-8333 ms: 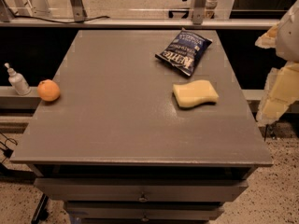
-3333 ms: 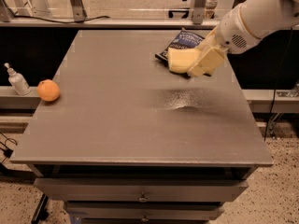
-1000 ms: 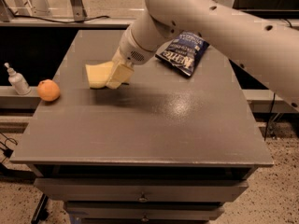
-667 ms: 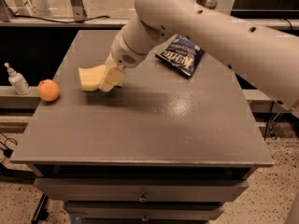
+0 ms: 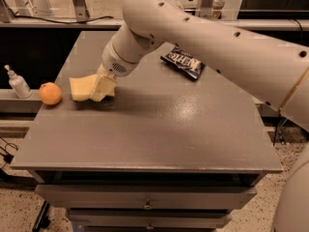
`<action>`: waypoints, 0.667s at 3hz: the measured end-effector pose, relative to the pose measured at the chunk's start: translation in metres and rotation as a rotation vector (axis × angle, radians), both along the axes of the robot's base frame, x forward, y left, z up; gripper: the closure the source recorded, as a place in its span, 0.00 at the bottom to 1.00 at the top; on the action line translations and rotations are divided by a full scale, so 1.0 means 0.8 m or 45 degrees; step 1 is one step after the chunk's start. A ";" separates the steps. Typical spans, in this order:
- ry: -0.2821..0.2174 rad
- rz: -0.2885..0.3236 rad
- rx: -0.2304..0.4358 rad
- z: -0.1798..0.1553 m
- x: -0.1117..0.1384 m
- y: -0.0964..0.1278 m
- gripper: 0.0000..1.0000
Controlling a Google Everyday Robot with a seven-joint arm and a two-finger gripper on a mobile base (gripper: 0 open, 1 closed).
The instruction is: Move sponge near orange
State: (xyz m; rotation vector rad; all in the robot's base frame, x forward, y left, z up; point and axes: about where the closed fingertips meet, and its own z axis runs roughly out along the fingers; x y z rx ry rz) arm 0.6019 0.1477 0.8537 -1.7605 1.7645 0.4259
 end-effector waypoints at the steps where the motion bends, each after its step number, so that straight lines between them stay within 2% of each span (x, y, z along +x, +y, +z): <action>1: 0.028 0.014 -0.003 -0.008 -0.005 0.015 0.82; 2: 0.042 0.021 -0.011 -0.014 -0.008 0.021 0.59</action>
Offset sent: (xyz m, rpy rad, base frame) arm -0.0075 0.0192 -0.0147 -0.0144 0.0433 0.0171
